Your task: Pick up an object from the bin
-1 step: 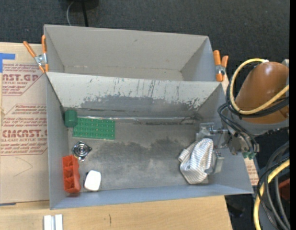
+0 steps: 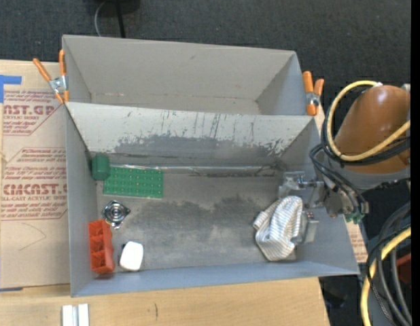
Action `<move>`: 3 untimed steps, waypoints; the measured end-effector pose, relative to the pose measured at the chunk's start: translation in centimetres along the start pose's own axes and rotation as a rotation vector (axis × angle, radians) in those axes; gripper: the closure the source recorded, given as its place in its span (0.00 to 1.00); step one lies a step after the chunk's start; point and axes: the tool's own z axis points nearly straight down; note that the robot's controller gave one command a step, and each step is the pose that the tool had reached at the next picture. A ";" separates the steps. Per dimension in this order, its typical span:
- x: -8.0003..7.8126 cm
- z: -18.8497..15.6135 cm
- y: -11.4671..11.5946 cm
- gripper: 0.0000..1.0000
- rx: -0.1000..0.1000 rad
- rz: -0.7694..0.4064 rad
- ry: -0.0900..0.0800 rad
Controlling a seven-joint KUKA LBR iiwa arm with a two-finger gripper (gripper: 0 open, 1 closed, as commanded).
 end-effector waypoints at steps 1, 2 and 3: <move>-0.1 1.0 0.3 0.00 0.000 -0.159 -0.002; -2.0 5.3 -0.8 0.00 0.003 -0.382 -0.009; -2.4 8.8 -1.6 1.00 -0.001 0.322 -0.002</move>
Offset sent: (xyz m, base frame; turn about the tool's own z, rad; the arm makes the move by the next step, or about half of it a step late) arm 0.0383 -0.0231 -0.1045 -0.4838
